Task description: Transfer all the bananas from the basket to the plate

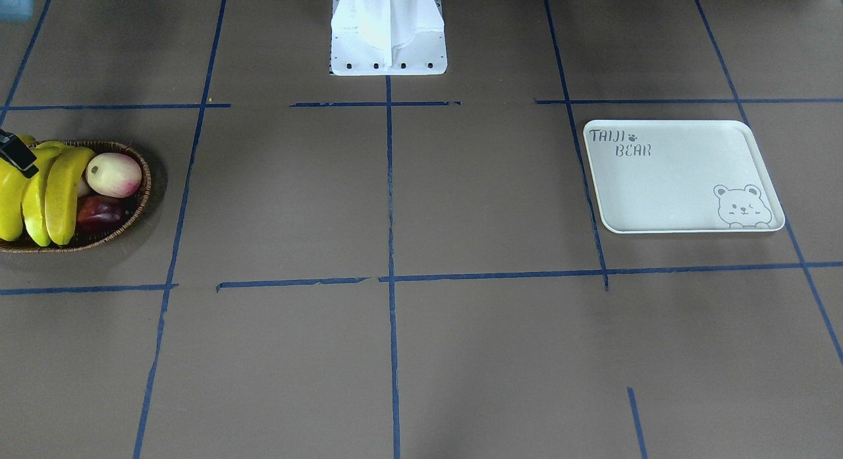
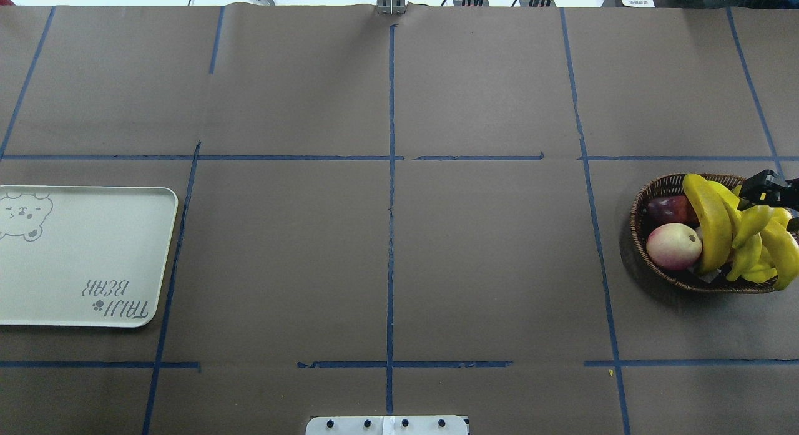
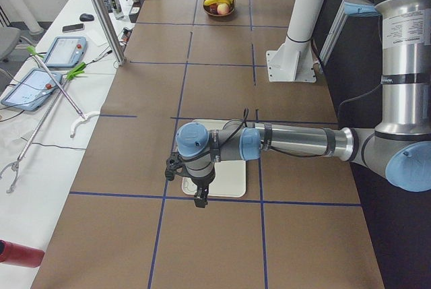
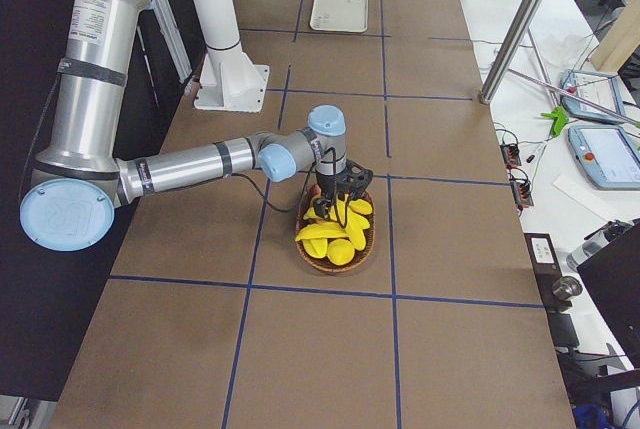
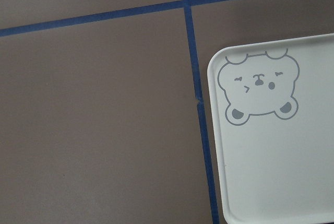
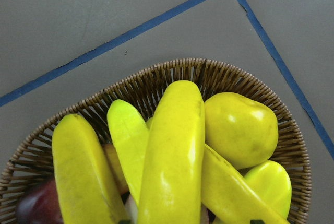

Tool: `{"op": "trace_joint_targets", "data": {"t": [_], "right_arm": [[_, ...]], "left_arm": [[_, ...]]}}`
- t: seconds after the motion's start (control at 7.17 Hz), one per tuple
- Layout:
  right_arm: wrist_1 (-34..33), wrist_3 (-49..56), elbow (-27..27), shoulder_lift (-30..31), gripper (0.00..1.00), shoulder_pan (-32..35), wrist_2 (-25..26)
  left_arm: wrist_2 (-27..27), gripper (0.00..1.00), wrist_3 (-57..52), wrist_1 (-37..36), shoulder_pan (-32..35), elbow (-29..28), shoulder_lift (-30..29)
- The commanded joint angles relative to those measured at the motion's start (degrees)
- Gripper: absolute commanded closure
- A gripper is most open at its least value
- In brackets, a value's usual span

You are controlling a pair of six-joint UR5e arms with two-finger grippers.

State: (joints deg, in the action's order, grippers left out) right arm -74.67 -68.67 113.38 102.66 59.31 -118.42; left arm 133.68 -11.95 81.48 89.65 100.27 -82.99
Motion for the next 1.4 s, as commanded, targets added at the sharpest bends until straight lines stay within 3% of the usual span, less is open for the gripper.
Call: {"op": "trace_joint_targets", "data": {"t": [0.0,0.14,0.42,0.7,0.98,1.26], "right_arm": [[0.05,-0.15,-0.53,0.26,0.44,-0.60,0.38],[0.05,-0.07,-0.62,0.17,0.49,-0.69,0.47],[0.14,0.54,-0.45,-0.09,0.79,-0.87,0.99],[0.05,1.60,2.00,0.17,1.00,1.05,1.97],[-0.57,13.40,5.78,-0.18,1.00,5.71,1.62],[-0.48,14.97,6.32,-5.50,1.00,5.73,0.65]], "left_arm": [[0.00,0.00,0.00,0.00,0.00,-0.07,0.02],[0.00,0.00,0.00,0.00,0.00,-0.07,0.02],[0.00,0.00,0.00,0.00,-0.09,-0.07,0.02],[0.09,0.00,0.00,0.00,-0.09,-0.16,-0.07],[0.09,0.00,0.00,0.00,-0.09,0.10,-0.07],[-0.17,0.00,-0.17,-0.09,-0.52,2.98,-0.07]]}}
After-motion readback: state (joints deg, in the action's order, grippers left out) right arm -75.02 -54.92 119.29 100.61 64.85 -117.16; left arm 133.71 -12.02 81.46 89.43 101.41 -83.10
